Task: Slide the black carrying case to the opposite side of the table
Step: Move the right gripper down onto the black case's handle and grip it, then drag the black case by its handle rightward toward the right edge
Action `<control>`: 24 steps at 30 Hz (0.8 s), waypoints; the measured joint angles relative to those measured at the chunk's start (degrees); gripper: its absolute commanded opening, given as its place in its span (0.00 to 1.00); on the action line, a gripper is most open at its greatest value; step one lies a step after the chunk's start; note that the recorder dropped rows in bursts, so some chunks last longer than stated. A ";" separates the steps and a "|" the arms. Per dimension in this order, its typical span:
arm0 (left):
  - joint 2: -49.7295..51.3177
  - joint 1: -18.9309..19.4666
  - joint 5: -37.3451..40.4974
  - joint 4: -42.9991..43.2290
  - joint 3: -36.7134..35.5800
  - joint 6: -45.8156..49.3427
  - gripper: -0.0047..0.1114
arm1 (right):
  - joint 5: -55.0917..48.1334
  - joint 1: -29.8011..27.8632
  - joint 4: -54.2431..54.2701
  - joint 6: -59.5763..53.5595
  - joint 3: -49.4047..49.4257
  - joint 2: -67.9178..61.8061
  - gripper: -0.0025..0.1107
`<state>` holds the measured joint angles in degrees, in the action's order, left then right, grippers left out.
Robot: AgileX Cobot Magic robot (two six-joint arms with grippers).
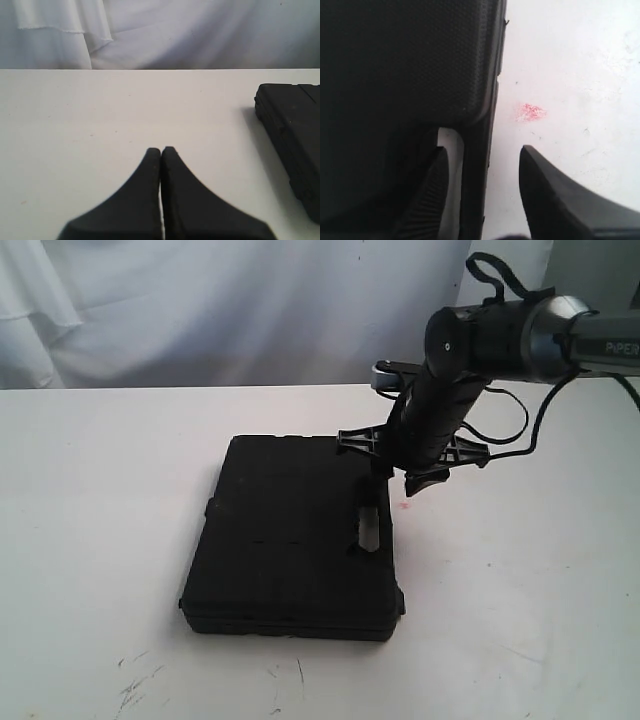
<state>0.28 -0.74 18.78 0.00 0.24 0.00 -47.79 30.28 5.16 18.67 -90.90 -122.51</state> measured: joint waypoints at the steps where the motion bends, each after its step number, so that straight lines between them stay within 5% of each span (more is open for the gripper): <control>1: 0.00 0.00 0.00 0.00 0.00 0.00 0.04 | 0.14 0.00 -0.14 0.12 0.00 -0.14 0.39; 11: 0.00 0.00 -0.04 0.00 0.00 0.00 0.04 | 0.77 1.05 0.14 0.38 -0.02 -3.29 0.35; 16: 0.00 0.00 -0.13 0.00 0.00 0.00 0.04 | 1.22 1.50 0.21 0.76 -0.02 -3.81 0.25; 21: 0.00 0.00 -0.13 0.00 0.00 0.00 0.04 | 0.99 1.50 -1.35 1.12 -0.02 -3.81 0.04; 24: 0.00 0.00 -0.13 0.00 0.00 0.00 0.04 | 0.19 1.50 -2.29 1.69 -0.24 -3.81 0.02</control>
<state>0.28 -0.74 18.65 0.00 0.24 0.00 -47.60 31.79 2.87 20.36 -91.14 -126.33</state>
